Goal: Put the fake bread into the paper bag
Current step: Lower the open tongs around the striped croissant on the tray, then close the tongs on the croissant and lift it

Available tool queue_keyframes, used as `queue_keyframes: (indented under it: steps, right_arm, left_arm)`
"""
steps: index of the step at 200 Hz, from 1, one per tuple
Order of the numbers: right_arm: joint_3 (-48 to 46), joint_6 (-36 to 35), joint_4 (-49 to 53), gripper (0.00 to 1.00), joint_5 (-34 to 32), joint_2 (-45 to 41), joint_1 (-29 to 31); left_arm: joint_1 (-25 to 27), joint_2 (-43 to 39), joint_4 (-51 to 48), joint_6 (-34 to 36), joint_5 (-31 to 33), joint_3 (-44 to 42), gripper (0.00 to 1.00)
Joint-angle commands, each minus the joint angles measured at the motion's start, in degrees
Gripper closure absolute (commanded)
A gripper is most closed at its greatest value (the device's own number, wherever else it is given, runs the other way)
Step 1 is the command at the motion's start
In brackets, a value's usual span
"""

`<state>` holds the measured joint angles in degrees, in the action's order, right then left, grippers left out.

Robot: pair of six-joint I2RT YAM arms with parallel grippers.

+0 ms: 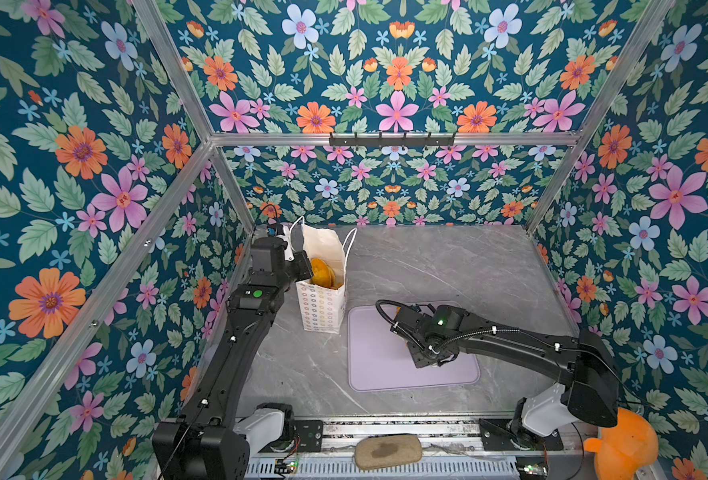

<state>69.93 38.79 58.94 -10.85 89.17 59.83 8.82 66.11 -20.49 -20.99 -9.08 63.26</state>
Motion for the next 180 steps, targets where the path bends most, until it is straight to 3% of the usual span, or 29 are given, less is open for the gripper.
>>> queue_keyframes:
  steps: [1, 94, 180]
  right_arm:
    - [0.4, 0.5, -0.1, 0.65, 0.0, 0.2, 0.0]
    - [9.9, -4.3, 6.0, 0.74, 0.1, -5.8, 0.0]
    - [34.3, -14.3, 11.4, 0.78, 0.1, -6.1, 0.0]
  left_arm:
    - [0.0, 0.2, 0.5, -0.3, -0.6, 0.5, 0.91]
    - [0.0, 0.2, 0.4, -0.3, -1.3, 0.5, 0.91]
    - [0.0, -0.6, 0.7, -1.2, -1.9, 0.4, 0.91]
